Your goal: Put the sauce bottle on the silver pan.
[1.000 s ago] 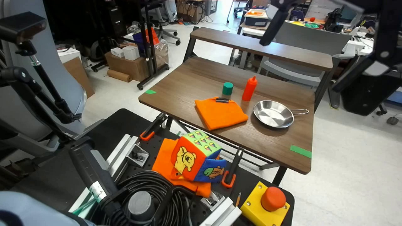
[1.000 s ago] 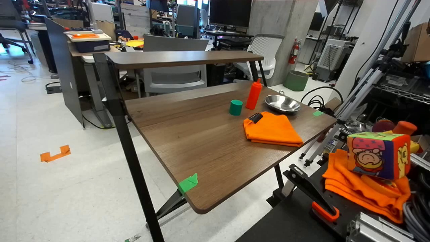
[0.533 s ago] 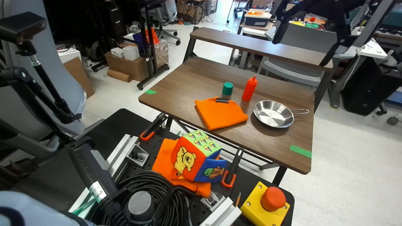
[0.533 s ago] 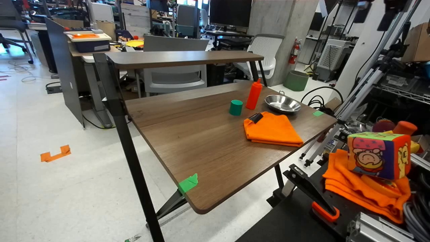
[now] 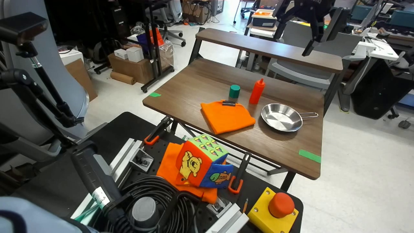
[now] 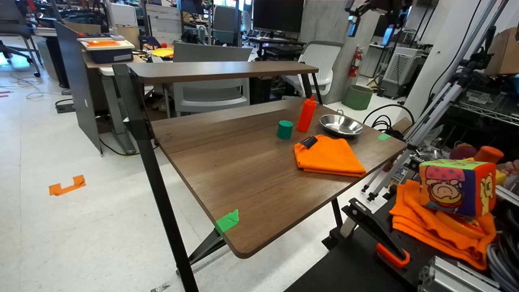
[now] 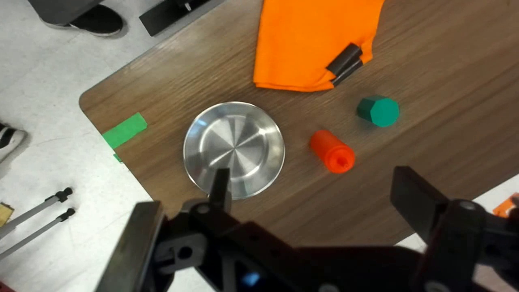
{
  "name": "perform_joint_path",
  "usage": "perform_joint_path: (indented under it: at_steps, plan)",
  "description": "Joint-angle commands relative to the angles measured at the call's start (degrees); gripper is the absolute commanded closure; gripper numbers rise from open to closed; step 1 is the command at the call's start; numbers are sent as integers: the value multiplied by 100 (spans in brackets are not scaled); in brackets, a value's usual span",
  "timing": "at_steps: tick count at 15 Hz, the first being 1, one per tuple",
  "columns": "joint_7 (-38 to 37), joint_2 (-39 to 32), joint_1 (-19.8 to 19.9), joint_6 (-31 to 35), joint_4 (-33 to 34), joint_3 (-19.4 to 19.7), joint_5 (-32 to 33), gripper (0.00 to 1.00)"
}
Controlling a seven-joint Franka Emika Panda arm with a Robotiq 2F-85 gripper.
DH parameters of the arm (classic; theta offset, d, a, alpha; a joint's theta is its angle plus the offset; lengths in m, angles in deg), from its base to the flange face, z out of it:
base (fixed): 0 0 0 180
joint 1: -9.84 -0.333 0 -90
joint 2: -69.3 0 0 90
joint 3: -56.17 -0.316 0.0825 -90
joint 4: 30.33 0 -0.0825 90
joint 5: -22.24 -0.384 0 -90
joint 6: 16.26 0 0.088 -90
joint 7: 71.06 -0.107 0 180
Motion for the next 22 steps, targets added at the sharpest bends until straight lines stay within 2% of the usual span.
perform_joint_path:
  at_steps: [1, 11, 21, 22]
  plan:
    - [-512, -777, -94, 116, 740, -103, -19, 0]
    - [-1393, -2286, -525, -52, 1965, -60, 264, 0]
    - [-1689, -3147, -801, -257, 2506, -6, 619, 0]
    - [-1698, -3186, -820, -299, 2548, -1, 645, 3]
